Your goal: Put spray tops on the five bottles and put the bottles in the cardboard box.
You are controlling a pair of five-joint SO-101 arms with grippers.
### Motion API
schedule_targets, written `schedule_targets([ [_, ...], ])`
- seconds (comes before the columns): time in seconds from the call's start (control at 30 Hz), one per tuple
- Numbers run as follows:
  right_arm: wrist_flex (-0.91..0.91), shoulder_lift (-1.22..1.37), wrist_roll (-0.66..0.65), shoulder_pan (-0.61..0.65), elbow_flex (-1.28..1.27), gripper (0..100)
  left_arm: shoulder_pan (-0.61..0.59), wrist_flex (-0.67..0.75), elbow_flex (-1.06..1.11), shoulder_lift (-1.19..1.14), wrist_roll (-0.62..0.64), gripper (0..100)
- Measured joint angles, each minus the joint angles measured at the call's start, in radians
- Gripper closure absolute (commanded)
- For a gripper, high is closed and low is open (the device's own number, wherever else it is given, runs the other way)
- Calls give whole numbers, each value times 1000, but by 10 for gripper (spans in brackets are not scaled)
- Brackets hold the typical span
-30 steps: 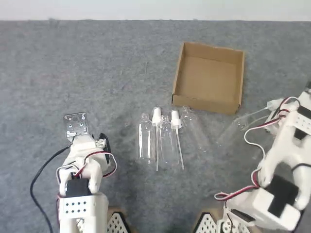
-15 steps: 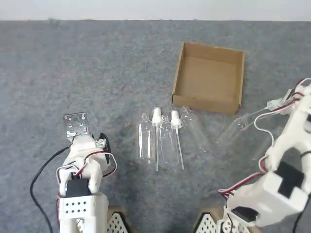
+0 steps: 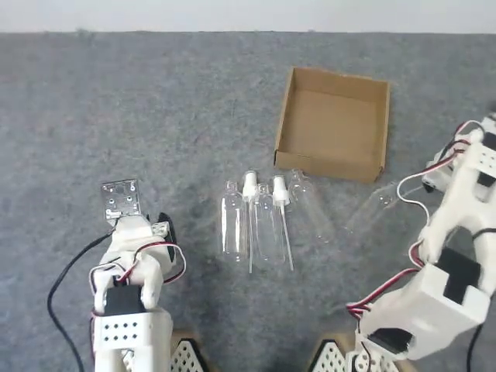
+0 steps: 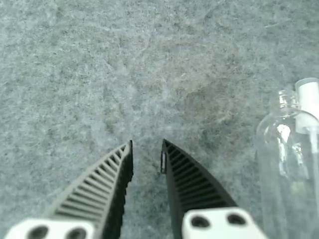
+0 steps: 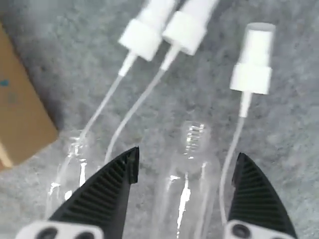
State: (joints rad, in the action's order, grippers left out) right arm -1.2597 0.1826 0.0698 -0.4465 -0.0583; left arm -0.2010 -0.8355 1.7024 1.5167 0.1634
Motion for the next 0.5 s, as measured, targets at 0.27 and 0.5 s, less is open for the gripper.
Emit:
schedule_targets([
  [0.27,64,12,-61,-78,86,746,0,0,0,0,0,920],
  [0.5,163,184,-69,-167,167,746,0,0,0,0,0,920],
])
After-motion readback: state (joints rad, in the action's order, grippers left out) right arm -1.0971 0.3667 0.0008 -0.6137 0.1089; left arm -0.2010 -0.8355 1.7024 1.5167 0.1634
